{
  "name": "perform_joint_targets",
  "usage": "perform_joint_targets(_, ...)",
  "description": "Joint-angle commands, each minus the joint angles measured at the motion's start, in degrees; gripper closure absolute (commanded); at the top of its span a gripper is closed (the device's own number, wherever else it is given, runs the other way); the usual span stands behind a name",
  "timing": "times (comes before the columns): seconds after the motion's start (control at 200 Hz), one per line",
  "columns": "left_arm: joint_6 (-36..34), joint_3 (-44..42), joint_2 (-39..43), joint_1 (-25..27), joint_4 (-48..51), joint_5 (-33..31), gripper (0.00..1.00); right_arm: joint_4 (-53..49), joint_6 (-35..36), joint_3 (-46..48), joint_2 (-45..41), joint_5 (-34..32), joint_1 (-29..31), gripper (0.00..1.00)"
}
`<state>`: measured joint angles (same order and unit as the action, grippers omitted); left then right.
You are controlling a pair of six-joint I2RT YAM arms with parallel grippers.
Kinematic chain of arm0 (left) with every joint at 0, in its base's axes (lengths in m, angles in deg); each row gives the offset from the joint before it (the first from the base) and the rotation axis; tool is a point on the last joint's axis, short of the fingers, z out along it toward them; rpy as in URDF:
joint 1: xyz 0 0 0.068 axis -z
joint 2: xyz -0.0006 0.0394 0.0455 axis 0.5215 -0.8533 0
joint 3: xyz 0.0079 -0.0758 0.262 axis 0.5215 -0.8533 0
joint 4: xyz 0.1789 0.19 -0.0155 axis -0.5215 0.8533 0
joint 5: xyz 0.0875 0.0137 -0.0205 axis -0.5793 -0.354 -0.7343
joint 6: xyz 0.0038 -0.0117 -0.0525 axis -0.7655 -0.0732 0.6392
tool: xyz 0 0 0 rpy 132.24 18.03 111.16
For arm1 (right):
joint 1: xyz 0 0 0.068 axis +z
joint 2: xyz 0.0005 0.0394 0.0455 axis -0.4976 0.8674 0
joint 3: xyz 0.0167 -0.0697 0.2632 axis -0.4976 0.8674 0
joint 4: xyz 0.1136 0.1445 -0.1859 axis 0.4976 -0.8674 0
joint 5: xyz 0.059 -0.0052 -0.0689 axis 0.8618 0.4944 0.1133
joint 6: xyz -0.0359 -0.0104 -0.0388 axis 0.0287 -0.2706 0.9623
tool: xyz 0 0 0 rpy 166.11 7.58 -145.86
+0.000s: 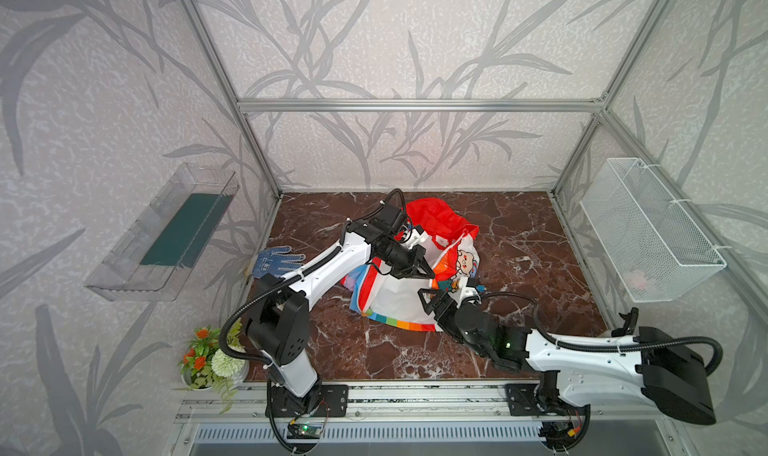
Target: Zip up the jacket
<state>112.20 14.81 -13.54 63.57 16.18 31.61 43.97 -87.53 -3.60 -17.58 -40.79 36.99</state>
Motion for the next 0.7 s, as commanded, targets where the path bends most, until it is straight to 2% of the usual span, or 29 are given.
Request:
perform_joint_targets(0.0, 0.9, -0.6, 2.2, -0.3, 0.8, 0.8, 1.00, -0.1, 5.1, -1.7, -1.8, -4.6, 0.3, 0.12)
perform_joint_targets(0.215, 2.0, -1.4, 2.4, -0.4, -0.2, 0.4, 1.00, 4.0, 8.9, 0.1, -3.8, -4.3, 0.2, 0.27)
perform_joint_targets(0.38, 1.7, -1.3, 2.2, -0.4, 0.2, 0.1, 1.00, 6.2, 10.7, -0.4, -3.1, -0.9, -0.9, 0.37)
perform_joint_targets(0.695, 1.1, -1.2, 1.8, -0.8, 0.9, 0.0, 1.00, 5.2, 9.6, -0.5, -2.4, 0.7, -2.1, 0.64)
